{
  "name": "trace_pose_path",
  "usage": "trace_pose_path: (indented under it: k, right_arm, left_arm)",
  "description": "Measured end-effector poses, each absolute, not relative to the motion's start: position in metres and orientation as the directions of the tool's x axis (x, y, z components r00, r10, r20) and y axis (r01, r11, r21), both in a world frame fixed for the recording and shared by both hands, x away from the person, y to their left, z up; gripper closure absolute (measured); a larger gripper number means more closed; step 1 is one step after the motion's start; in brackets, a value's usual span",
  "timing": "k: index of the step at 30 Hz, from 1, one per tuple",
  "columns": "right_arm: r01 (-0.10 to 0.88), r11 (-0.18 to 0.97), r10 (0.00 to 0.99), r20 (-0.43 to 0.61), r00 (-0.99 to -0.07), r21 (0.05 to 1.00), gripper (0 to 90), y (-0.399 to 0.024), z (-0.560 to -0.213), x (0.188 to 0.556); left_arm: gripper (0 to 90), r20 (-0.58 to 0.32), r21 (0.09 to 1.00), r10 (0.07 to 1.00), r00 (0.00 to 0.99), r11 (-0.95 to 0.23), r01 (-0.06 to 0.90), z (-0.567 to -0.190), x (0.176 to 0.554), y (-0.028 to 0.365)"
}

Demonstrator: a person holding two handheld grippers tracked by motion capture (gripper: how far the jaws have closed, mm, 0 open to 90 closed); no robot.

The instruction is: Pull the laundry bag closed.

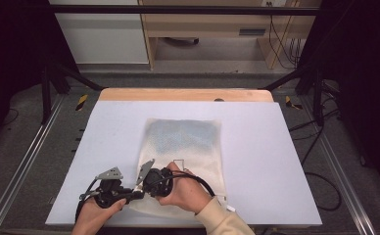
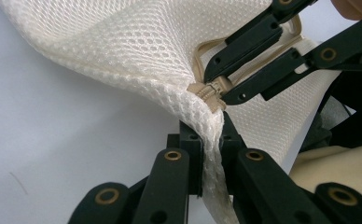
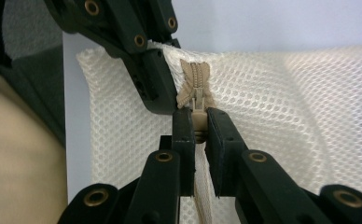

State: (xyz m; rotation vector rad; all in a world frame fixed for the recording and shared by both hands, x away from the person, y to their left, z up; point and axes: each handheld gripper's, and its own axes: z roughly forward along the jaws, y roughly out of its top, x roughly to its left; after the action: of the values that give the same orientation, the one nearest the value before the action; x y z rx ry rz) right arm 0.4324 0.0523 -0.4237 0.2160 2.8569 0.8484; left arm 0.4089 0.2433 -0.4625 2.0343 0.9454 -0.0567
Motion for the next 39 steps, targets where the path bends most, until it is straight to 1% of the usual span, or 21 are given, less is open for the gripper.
trace_pose_path:
  k: [2,5,7,14,17,26,32,35,36,37,39]
  right_arm:
    - [0.086,0.804,0.182,-0.106,-0.978,0.588,82.5,0.051,-0.420,0.431]
    - [0.104,0.777,0.185,-0.068,-0.980,0.621,82.5,0.050,-0.413,0.432]
    - [0.105,0.783,0.187,-0.071,-0.980,0.614,82.5,0.051,-0.412,0.430]
    - [0.095,0.797,0.184,-0.090,-0.979,0.596,82.5,0.053,-0.415,0.430]
    - [0.101,0.790,0.189,-0.083,-0.978,0.604,82.5,0.053,-0.417,0.430]
    - [0.101,0.821,0.185,-0.093,-0.978,0.562,82.6,0.054,-0.427,0.431]
    - [0.106,0.831,0.187,-0.095,-0.978,0.546,82.6,0.051,-0.428,0.431]
    - [0.110,0.838,0.186,-0.090,-0.979,0.534,82.6,0.048,-0.429,0.432]
    - [0.118,0.878,0.204,-0.138,-0.969,0.464,82.6,0.045,-0.437,0.436]
    - [0.137,0.875,0.217,-0.122,-0.969,0.465,82.6,0.042,-0.440,0.437]
    - [0.164,0.857,0.230,-0.077,-0.970,0.488,82.5,0.033,-0.443,0.441]
  left_arm:
    - [85.3,-0.347,0.689,0.612,0.711,-0.348,0.636,-0.461,0.409,0.246]
    - [85.5,-0.351,0.679,0.615,0.706,-0.351,0.644,-0.463,0.409,0.247]
    - [85.5,-0.323,0.660,0.620,0.715,-0.393,0.640,-0.467,0.409,0.242]
    - [85.5,-0.334,0.658,0.625,0.705,-0.380,0.649,-0.470,0.410,0.241]
    - [85.6,-0.341,0.660,0.626,0.701,-0.372,0.653,-0.469,0.410,0.242]
    - [85.6,-0.351,0.675,0.622,0.700,-0.350,0.649,-0.463,0.411,0.247]
    - [85.5,-0.350,0.679,0.607,0.713,-0.360,0.639,-0.461,0.409,0.244]
    - [85.5,-0.361,0.688,0.599,0.715,-0.347,0.638,-0.460,0.408,0.243]
    - [85.6,-0.349,0.700,0.612,0.710,-0.333,0.631,-0.455,0.407,0.247]
    - [85.6,-0.337,0.704,0.620,0.709,-0.334,0.627,-0.453,0.408,0.250]
    - [85.6,-0.354,0.700,0.619,0.701,-0.322,0.638,-0.455,0.409,0.254]
